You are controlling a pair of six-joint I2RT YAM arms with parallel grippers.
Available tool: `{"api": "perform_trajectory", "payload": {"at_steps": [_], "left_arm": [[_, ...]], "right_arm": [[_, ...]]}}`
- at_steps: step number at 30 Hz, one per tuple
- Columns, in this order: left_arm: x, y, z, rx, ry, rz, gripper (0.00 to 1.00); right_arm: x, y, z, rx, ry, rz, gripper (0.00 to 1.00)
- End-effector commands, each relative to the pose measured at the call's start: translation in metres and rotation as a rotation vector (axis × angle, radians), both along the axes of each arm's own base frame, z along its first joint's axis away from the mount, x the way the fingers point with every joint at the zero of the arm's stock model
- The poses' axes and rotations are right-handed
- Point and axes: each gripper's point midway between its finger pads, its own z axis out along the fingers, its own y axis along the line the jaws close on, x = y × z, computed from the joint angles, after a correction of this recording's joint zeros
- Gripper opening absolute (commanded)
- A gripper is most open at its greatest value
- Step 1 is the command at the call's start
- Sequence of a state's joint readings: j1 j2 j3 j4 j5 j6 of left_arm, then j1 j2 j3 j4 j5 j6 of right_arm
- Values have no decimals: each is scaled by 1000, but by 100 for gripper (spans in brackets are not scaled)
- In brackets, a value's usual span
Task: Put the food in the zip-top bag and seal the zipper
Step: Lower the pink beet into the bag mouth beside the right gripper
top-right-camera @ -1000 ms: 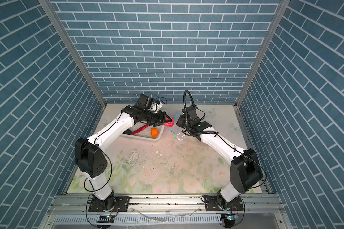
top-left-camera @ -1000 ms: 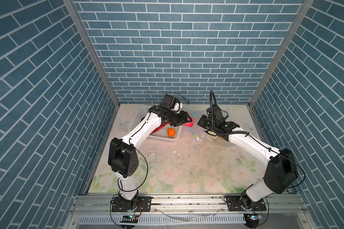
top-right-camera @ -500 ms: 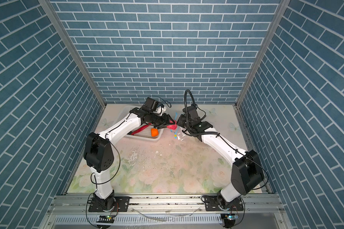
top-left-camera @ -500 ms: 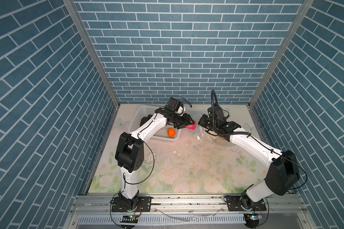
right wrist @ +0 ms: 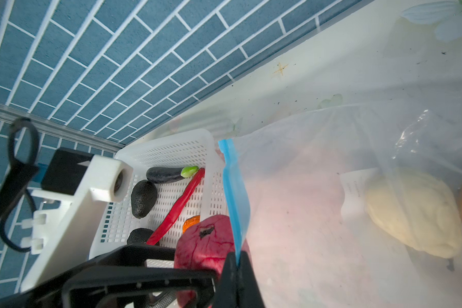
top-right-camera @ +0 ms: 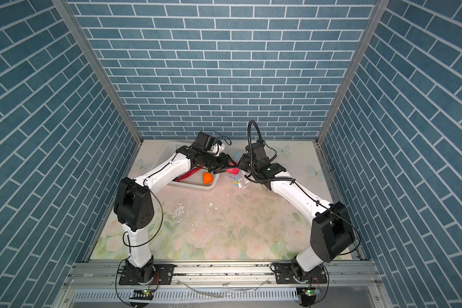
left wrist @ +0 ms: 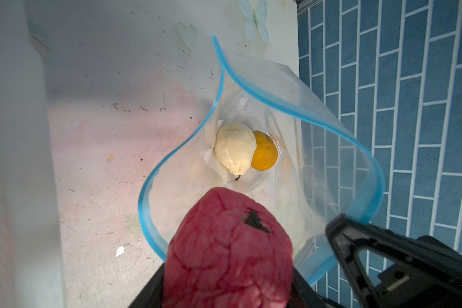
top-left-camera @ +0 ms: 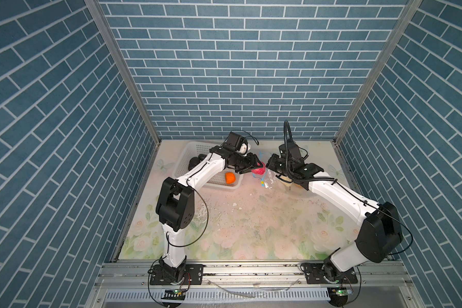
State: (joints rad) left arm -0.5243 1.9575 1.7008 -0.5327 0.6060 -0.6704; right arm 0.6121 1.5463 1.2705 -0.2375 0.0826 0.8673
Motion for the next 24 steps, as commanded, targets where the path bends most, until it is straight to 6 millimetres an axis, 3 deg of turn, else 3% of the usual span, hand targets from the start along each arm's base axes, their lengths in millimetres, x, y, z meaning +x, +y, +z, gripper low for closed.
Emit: {"api": "perform_trajectory", "payload": {"at_steps": [1,24], "left_arm": [[-4,-4,-10,-2,15,-19,50],[-15,-21,-24,31,46,-103,50]], "right_arm": [[3,0,24,54,-46,-12,0],[4,2,21,50,-37,-9,0]]}}
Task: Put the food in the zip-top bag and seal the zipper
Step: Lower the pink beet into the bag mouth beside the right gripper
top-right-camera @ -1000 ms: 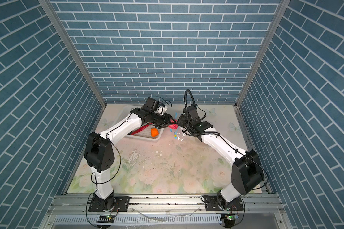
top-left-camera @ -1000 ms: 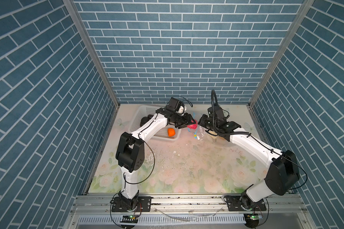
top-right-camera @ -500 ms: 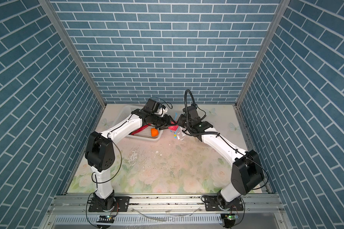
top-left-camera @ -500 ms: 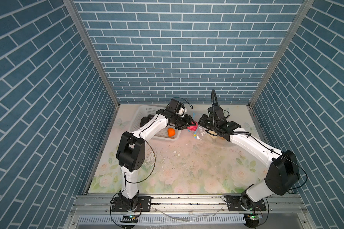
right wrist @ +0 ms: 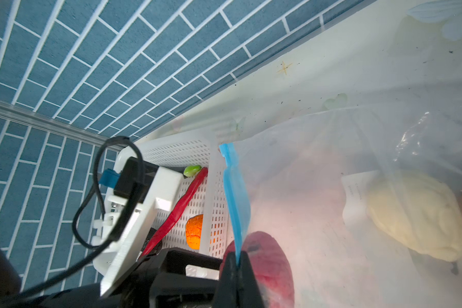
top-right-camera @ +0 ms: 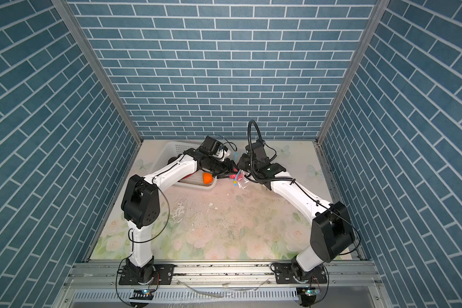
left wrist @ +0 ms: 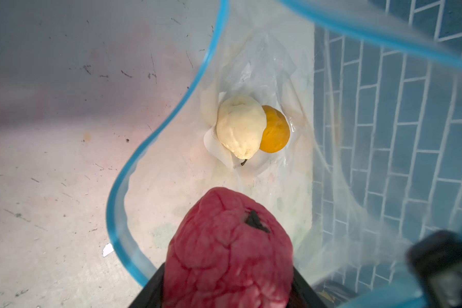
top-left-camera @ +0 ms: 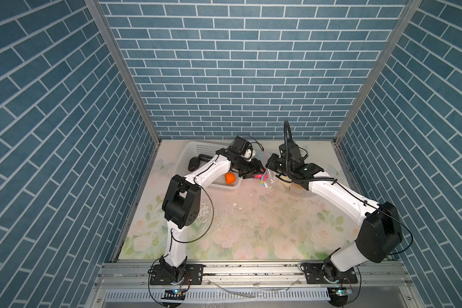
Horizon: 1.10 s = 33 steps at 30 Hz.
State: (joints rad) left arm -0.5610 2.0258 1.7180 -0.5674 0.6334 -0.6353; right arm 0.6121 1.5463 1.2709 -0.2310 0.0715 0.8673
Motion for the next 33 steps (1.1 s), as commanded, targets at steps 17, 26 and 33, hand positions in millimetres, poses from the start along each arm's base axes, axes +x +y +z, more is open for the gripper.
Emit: {"api": "perform_trajectory", "payload": {"at_steps": [17,26,33], "left_arm": [[-4,-10,-3,18,-5,-58,55],[-5,-9,-2,20,-12,-64,61],[-6,-9,-1,22,-19,-67,66]], "right_arm": [[4,-2,19,37,-36,-23,0],[5,-2,19,34,-37,-23,0],[4,-2,18,36,-34,-22,0]]}}
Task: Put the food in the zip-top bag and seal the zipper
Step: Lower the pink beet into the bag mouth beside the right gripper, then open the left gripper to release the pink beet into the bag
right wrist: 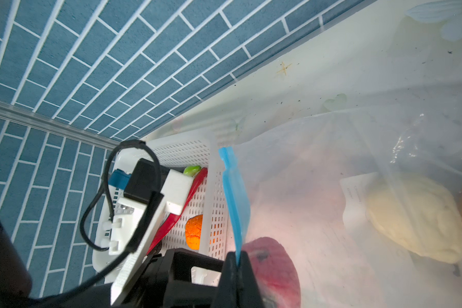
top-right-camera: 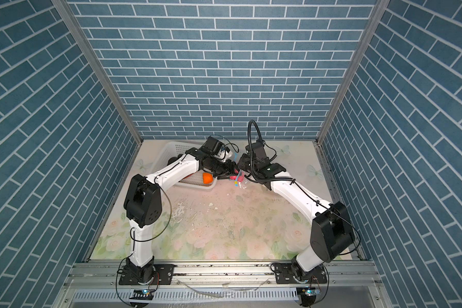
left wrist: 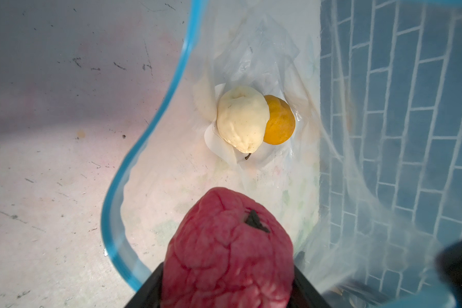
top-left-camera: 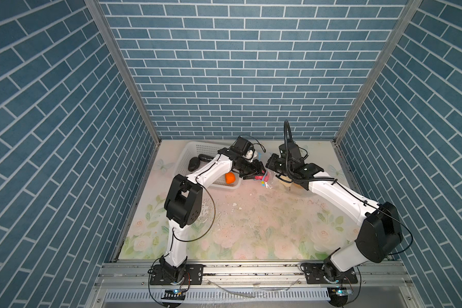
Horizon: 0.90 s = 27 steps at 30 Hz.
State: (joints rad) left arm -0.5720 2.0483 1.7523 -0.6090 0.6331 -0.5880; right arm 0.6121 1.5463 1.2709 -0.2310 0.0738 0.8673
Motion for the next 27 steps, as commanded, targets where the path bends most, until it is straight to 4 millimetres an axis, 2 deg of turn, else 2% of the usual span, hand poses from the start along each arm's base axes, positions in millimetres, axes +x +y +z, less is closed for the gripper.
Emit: {"api": "perform_trajectory", "payload": {"at_steps": [1,18,27], "left_arm": [[-1,-4,2,2,-10,-22,67],[-1,-6,4,-5,-18,-27,73],[-1,-6,5,-14,-21,-30,73]], "right_arm": [[4,-1,19,38,-35,-20,0],[5,0,17,37,-31,-17,0],[4,1,16,39,-25,-13,0]]}}
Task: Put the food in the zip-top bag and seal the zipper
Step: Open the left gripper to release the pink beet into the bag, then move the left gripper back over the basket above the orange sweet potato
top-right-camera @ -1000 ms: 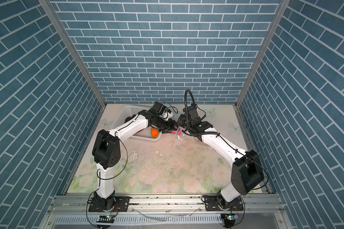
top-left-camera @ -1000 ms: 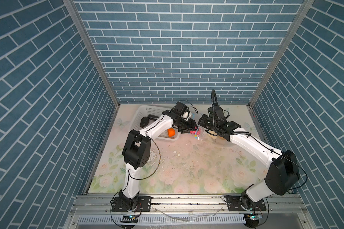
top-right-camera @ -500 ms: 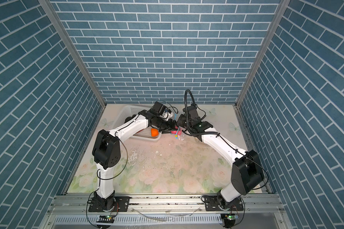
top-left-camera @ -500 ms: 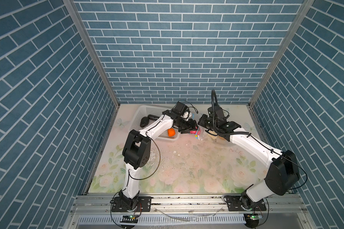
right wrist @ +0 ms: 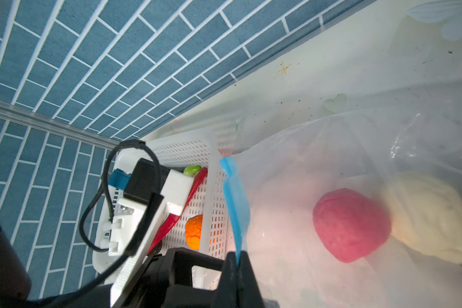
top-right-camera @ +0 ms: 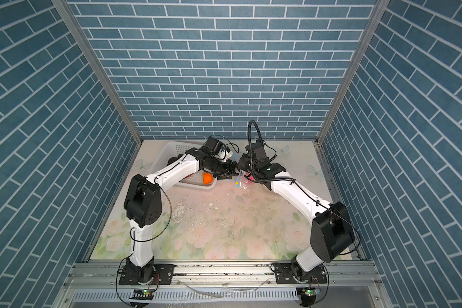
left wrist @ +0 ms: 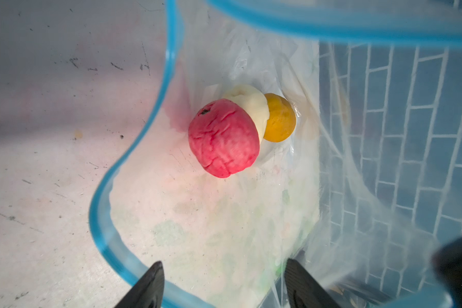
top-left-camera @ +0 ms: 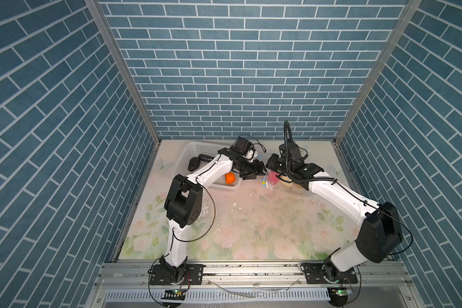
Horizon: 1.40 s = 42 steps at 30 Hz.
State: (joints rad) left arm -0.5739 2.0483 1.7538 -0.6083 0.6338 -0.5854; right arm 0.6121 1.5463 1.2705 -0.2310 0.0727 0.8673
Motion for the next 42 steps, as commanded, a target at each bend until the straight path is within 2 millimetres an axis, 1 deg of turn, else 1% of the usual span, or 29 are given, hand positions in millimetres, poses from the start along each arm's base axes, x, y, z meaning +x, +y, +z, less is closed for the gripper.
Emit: {"api": "perform_trajectory", "payload": {"at_steps": [1,6,9,11,21,25,29,33,35,39,42], "left_arm": [[-1,-5,5,-14,-18,-25,73],[-1,-5,8,-17,-25,-27,73],[-1,-4,15,-21,-40,-28,73],[0,0,20,-6,-58,-18,73],[18,38,56,107,-179,85,73],[23,53,67,138,-208,116,74],[32,84,74,217,-234,164,74],[40,120,73,316,-237,222,75],[43,133,70,353,-236,235,75],[55,152,55,412,-196,256,75],[61,160,41,449,-159,264,75]], "right_arm": [[4,1,16,38,-26,-14,0],[4,0,17,39,-27,-15,0],[4,0,17,40,-27,-14,0],[3,0,18,40,-28,-14,0],[2,-4,16,34,-34,-24,0],[2,-5,14,30,-36,-27,0],[2,-6,14,30,-40,-29,0],[2,-8,13,31,-41,-31,0],[2,-7,13,32,-42,-29,0],[3,-3,10,40,-36,-17,0],[3,-1,10,46,-32,-9,0]]}}
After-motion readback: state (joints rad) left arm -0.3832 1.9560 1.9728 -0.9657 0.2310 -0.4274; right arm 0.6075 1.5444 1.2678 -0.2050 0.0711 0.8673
